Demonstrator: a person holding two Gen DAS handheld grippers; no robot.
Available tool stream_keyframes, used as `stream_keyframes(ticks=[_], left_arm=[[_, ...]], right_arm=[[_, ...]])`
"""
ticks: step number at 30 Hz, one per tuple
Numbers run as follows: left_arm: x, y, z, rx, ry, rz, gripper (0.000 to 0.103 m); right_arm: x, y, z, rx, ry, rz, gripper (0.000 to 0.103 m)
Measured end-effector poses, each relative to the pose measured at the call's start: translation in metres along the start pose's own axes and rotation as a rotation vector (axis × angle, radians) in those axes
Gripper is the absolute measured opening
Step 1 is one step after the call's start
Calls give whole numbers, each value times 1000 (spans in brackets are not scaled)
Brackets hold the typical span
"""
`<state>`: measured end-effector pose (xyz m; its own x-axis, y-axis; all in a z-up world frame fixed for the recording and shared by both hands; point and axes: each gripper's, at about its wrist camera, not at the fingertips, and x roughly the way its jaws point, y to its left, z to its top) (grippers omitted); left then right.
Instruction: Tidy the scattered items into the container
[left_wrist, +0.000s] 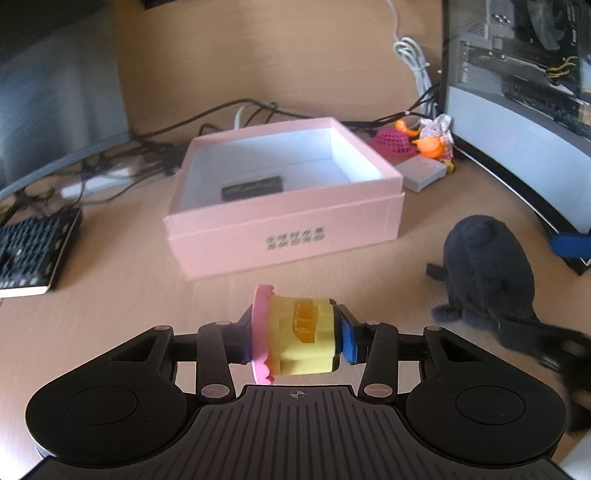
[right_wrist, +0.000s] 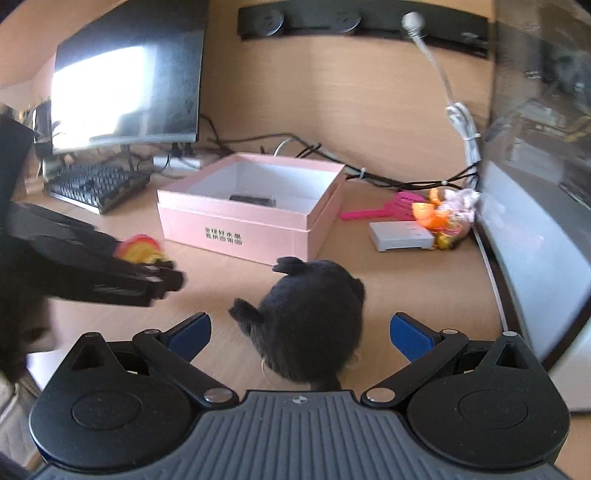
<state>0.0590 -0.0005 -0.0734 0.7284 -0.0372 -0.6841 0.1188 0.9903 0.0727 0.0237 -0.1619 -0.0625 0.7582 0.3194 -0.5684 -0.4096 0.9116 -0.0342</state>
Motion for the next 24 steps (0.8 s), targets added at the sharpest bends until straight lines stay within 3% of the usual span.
stream_keyframes(ticks=[7, 8, 10, 11, 24], left_arm=[[-19, 15, -4, -55, 21, 17, 47], [-21, 16, -5, -62, 24, 16, 47], [-26, 17, -6, -72, 30, 11, 47], [-27, 18, -7, -73, 33, 11, 47], [-36, 25, -19, -78, 63, 8, 47]], right_arm=[[37, 5, 1, -70, 53, -4, 102], [39, 4, 1, -70, 57, -2, 99], [43, 3, 2, -67, 75, -8, 79], [45, 3, 3, -63, 83, -10, 77], [7, 19, 10, -72, 59, 97, 73]])
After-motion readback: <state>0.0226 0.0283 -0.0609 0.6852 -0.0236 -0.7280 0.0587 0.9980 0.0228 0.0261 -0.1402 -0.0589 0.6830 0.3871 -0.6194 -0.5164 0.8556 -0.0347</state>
